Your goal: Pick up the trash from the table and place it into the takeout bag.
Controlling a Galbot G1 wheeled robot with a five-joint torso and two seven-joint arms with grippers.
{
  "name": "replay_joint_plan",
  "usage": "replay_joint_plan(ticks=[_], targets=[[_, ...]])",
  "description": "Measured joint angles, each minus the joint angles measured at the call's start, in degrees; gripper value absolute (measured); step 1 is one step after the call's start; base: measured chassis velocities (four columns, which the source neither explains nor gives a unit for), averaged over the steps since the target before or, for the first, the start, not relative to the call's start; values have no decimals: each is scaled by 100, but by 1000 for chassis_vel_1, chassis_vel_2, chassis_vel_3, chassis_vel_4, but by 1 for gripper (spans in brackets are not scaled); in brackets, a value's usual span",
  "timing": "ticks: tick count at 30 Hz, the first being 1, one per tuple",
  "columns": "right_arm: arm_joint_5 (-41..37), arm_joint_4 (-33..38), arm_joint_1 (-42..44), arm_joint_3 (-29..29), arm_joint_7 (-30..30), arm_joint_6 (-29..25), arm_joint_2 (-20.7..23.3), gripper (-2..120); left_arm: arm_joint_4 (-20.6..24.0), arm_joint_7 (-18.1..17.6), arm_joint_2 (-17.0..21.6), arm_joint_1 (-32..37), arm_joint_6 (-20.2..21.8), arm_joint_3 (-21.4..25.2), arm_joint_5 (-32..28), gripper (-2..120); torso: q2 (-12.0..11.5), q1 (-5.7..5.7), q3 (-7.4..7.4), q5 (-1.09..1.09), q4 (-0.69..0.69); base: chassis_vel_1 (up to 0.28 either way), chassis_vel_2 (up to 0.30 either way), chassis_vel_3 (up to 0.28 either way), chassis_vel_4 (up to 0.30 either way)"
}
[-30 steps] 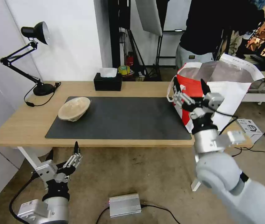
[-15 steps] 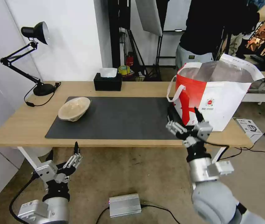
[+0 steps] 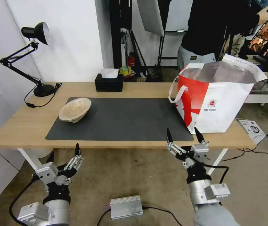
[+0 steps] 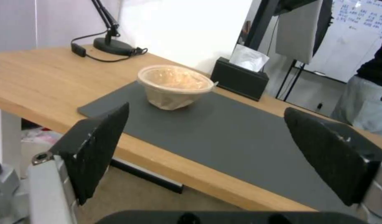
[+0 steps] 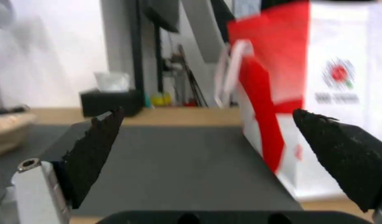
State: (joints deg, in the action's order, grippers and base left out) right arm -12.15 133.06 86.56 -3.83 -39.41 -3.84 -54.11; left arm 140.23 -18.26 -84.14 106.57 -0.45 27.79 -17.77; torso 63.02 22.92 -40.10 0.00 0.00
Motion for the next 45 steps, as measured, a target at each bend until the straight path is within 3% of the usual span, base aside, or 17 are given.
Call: replay_joint_plan(ticks=[10,45], targets=[[330,-81,364,35,-281,159,-168,100,20,0,3,10,-10,18,2,100,0,0,0,0,0,0,0,0,0],[450,-76,555,84,-276,180,-245,100,18,-2,0,-6,-79,69,-32,100,0,0,-1,0,0,0,0,0,0]])
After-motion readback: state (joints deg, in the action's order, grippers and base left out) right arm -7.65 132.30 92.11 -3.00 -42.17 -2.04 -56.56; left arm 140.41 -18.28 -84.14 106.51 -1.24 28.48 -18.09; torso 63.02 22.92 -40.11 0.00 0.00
